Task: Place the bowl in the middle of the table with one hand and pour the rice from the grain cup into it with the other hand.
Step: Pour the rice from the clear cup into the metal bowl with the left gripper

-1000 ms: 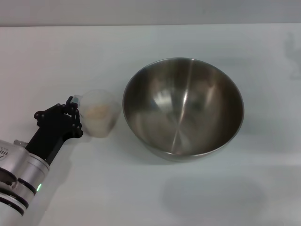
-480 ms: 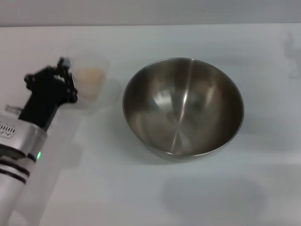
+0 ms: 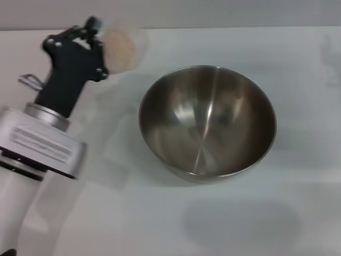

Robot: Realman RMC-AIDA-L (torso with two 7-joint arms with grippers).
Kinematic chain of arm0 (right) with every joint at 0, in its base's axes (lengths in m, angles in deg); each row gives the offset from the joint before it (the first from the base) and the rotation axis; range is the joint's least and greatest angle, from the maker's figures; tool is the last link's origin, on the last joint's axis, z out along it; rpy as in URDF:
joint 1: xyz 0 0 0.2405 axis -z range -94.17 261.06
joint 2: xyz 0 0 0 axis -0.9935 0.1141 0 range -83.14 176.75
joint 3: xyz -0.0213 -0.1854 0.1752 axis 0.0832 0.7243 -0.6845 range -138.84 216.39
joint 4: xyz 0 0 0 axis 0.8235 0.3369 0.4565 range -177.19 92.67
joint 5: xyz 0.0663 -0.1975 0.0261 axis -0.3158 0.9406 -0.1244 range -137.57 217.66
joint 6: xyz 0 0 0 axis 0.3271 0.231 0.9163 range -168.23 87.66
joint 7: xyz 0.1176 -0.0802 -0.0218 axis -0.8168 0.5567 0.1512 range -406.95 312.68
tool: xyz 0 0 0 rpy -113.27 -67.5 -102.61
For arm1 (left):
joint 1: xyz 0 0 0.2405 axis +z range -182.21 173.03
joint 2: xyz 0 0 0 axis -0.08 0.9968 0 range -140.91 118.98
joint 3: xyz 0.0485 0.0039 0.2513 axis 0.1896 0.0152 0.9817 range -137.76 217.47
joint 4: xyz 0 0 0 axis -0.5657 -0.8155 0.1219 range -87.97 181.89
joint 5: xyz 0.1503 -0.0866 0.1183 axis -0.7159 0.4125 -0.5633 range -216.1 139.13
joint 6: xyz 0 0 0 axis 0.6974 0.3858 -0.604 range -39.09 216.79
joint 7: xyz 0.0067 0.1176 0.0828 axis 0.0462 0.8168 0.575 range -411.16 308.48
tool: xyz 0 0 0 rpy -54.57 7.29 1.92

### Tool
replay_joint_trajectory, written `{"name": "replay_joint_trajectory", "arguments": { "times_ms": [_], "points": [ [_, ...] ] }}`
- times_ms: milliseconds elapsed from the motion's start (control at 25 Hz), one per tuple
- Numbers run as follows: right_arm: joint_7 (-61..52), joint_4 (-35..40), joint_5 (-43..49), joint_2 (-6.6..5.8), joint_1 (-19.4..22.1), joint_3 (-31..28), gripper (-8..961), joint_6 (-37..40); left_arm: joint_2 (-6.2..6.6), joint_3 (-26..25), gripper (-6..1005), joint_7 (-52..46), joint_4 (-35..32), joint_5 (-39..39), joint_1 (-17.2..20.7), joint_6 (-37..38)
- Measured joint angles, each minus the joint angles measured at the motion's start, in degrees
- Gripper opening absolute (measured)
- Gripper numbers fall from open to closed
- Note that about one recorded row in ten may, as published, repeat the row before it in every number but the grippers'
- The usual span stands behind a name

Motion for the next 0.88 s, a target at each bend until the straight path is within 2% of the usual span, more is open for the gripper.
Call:
{"name": "replay_joint_trajectory", "arguments": {
  "times_ms": [200,320,360,400,520,680,880],
  "points": [
    [0.0,-0.2,0.0,0.2,-0.36,-0.06,478,0.03,-0.05,0.42,31,17.34,2.29,-5.89,-1.0,-2.06],
    [0.0,-0.32,0.0,0.21,-0.39,-0.12,478,0.03,-0.05,0.54,31,24.09,3.16,-8.85,-1.09,-2.27],
    [0.0,-0.4,0.0,0.22,-0.43,-0.16,478,0.02,-0.05,0.54,31,29.08,3.86,-10.79,-1.1,-2.25],
    [0.0,-0.4,0.0,0.22,-0.43,-0.16,478,0.02,-0.05,0.54,31,29.08,3.86,-10.79,-1.1,-2.25],
    [0.0,-0.5,0.0,0.22,-0.76,-0.2,478,-0.31,-0.05,1.03,32,39.69,5.21,-14.37,-0.91,-2.86],
    [0.0,-0.78,0.0,0.12,-1.12,-0.21,478,-0.35,-0.04,2.12,32,48.99,5.81,-16.36,-0.84,-5.05],
    [0.0,-0.8,0.0,0.1,-1.41,-0.21,477,-0.38,-0.04,3.02,32,55.6,6.04,-16.64,-0.92,-6.16]
  ]
}}
